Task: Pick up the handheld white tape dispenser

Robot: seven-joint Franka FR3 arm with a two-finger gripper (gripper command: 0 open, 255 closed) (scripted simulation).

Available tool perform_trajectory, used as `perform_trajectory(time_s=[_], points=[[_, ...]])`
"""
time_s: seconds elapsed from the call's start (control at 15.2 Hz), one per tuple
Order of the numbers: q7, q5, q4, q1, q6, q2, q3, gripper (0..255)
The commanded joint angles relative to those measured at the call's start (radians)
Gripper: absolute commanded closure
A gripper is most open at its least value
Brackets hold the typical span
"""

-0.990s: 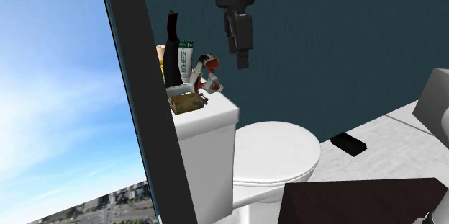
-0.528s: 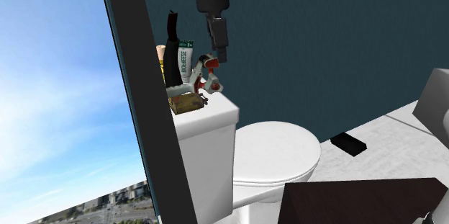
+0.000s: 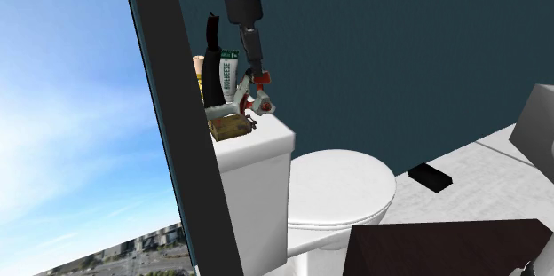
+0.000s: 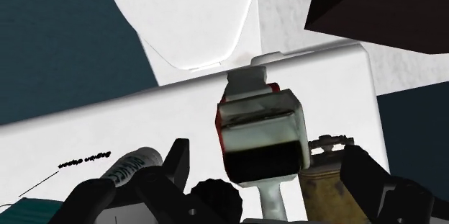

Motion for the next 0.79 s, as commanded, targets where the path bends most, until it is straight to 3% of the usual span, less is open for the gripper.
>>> perform_trajectory(time_s=[0.0, 0.4, 0.46, 0.73], points=[[0.0, 0.001, -0.019, -0.001, 0.024, 0.004, 0.001, 0], [0.007, 0.0, -0.081, 0.002, 0.085, 0.004, 0.002, 0], [0.006, 0.001, -0.078, 0.002, 0.084, 0.006, 0.002, 255], [0.006, 0.001, -0.078, 0.001, 0.083, 0.006, 0.002, 255]])
